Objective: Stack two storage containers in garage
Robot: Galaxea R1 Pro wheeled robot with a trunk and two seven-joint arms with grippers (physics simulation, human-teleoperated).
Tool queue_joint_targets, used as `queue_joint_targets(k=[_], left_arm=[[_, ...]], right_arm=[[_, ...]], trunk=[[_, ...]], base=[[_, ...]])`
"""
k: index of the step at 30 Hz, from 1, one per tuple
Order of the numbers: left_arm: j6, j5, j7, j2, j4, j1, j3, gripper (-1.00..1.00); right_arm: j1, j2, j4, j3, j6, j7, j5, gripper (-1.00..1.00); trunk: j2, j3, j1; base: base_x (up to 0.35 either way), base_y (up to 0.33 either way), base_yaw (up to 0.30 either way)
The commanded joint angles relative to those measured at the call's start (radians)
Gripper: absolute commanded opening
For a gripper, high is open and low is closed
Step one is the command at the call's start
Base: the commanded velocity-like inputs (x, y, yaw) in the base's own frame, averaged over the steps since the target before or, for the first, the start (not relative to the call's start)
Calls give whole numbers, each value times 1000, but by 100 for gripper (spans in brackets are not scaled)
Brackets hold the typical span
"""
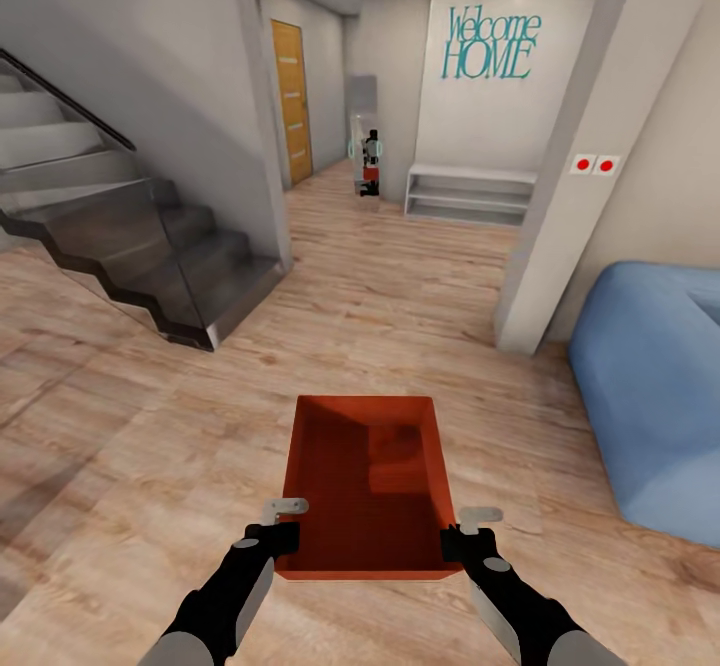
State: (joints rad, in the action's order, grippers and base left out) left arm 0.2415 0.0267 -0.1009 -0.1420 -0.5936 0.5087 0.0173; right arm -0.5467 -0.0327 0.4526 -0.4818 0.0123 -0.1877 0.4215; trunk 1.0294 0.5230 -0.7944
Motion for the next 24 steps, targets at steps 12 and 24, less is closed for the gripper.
queue_joint_targets(k=[12,24], left_arm=[[5,-7,28,1,-3,1,-1,-100],[4,-7,28,1,-3,1,0,-100]], right_arm=[[-1,-42,1,-4,1,-3,13,-100],[-1,-42,1,-4,1,-3,14,-100]], trunk=[[1,1,-1],[1,1,-1]], base=[[336,0,0],[336,0,0]])
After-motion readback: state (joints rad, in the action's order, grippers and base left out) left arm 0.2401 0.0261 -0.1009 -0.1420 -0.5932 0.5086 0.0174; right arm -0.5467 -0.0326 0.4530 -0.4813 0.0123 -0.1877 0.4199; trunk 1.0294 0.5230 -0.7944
